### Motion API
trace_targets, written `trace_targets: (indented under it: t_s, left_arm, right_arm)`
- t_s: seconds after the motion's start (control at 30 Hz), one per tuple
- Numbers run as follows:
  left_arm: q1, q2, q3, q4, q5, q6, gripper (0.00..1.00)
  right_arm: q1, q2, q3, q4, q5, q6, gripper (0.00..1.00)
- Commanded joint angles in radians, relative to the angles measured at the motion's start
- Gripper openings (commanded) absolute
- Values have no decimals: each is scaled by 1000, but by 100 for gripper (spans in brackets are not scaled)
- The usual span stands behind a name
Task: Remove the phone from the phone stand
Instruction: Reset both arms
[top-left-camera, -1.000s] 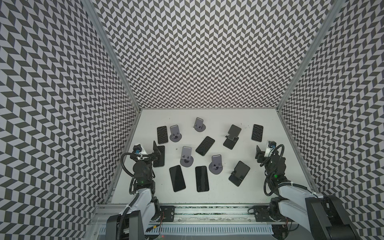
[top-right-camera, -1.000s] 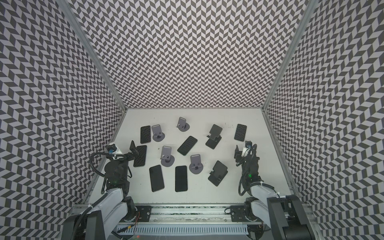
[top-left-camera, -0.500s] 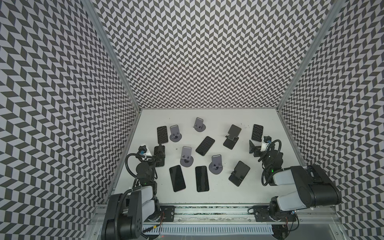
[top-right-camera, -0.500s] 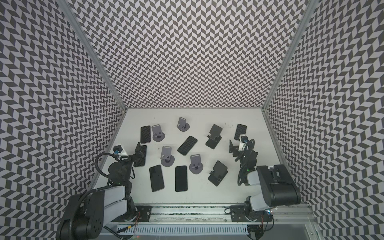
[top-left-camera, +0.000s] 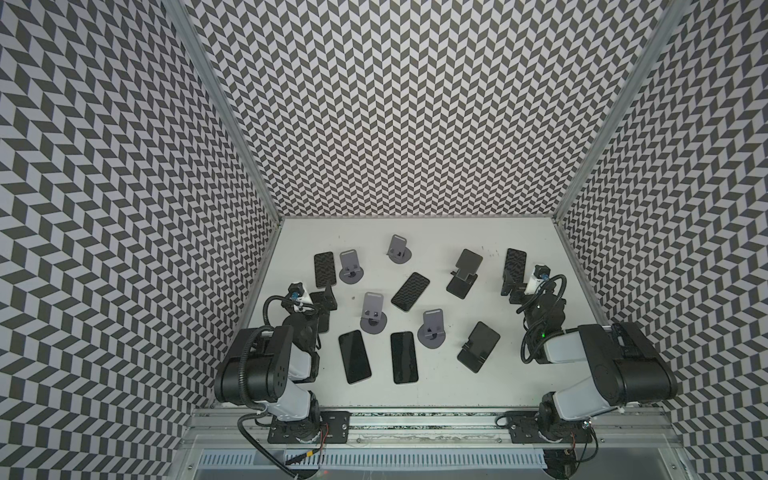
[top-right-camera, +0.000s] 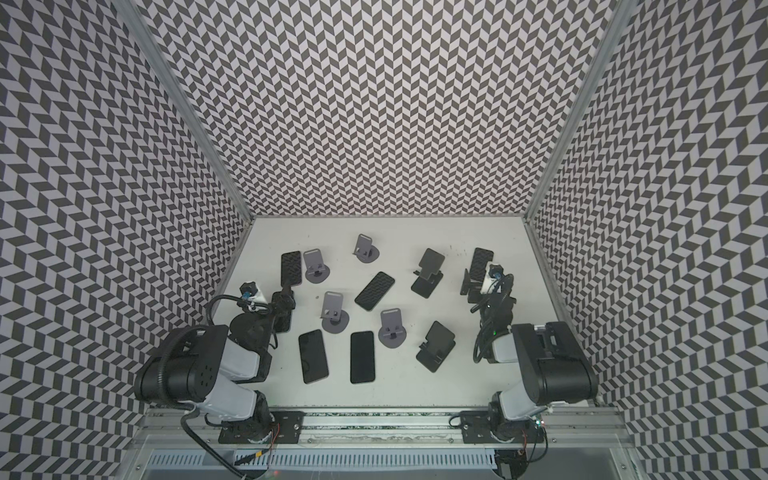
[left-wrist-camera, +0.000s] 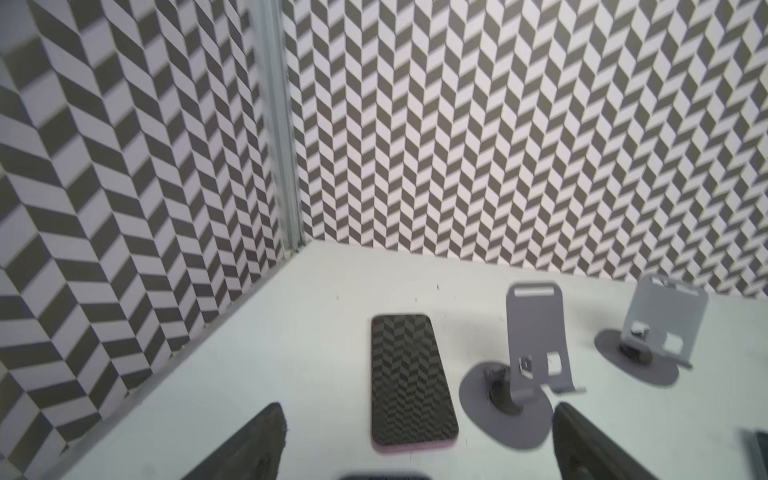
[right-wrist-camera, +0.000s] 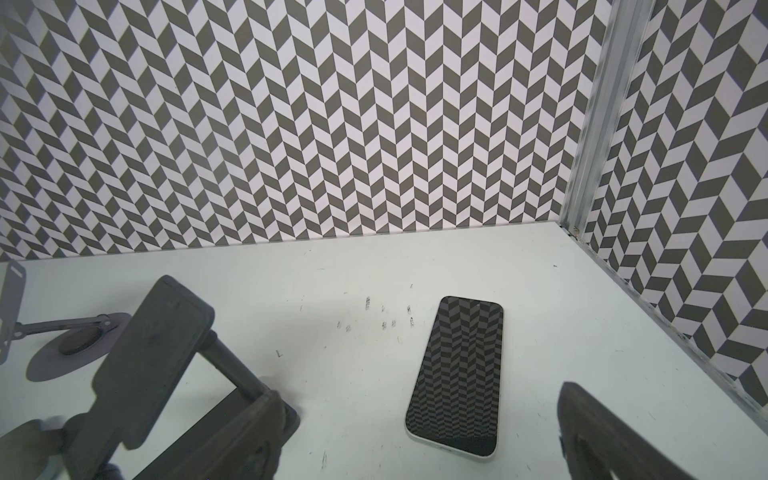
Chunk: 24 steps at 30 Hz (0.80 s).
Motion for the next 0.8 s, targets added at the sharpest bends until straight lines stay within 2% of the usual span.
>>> trace_targets:
  t_s: [0.0, 0.03, 0.13, 0.2, 0.77]
  left_arm:
    - [-61, 5, 94, -149, -180, 31, 100]
    - [-74, -6, 122, -226, -208, 28, 100]
    - [-73, 18, 96, -132, -202, 40, 100]
    - [-73, 2, 110, -188, -203, 33, 100]
    - [-73, 10, 106, -168, -203, 36, 100]
  right_arm:
    - [-3, 10, 6, 50, 7, -1, 100]
    - [-2, 10, 5, 49, 8, -1, 100]
    - [-1, 10, 5, 49, 8, 0, 100]
    - [-3, 10, 6, 50, 7, -1, 100]
    - [-2, 18, 11, 49, 14, 8, 100]
